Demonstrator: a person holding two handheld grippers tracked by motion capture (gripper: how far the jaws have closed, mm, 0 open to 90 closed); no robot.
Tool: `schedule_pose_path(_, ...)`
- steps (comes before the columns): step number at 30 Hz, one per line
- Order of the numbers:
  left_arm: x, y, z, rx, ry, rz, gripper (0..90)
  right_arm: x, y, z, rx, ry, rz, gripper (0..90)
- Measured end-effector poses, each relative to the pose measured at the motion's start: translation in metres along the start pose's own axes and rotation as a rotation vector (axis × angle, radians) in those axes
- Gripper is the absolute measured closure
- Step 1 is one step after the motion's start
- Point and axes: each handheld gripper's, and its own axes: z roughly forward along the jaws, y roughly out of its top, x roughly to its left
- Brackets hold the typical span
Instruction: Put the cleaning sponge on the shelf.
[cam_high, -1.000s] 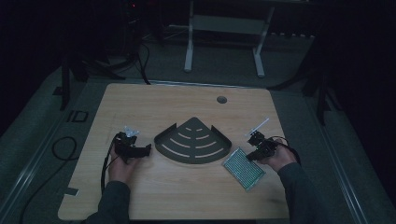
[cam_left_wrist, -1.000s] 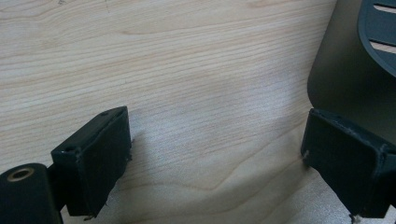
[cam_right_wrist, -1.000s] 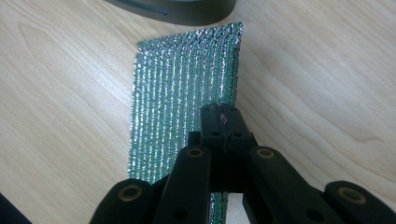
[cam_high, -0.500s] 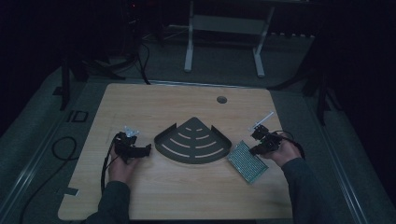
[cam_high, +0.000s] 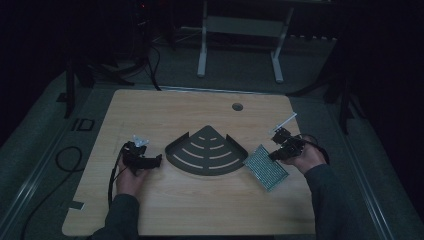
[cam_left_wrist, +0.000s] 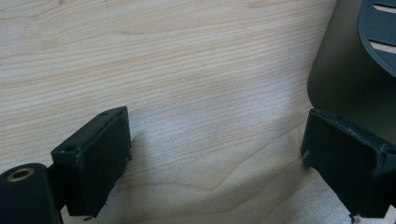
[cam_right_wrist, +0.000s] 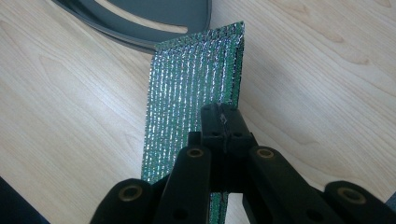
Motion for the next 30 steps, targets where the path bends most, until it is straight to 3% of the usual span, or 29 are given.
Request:
schedule_pose_path(9,0.0,0.0,0.0,0.0,0.0,0.001,9.0,0.0,0.011,-0.008,-0.017,-0.009,-0.007,90.0)
schedule_pose_path(30,0.0,0.0,0.0,-0.001,0.001,0.001,8.9,0.004,0.047,-0.007,-0.035,0.008,-0.021,90.0)
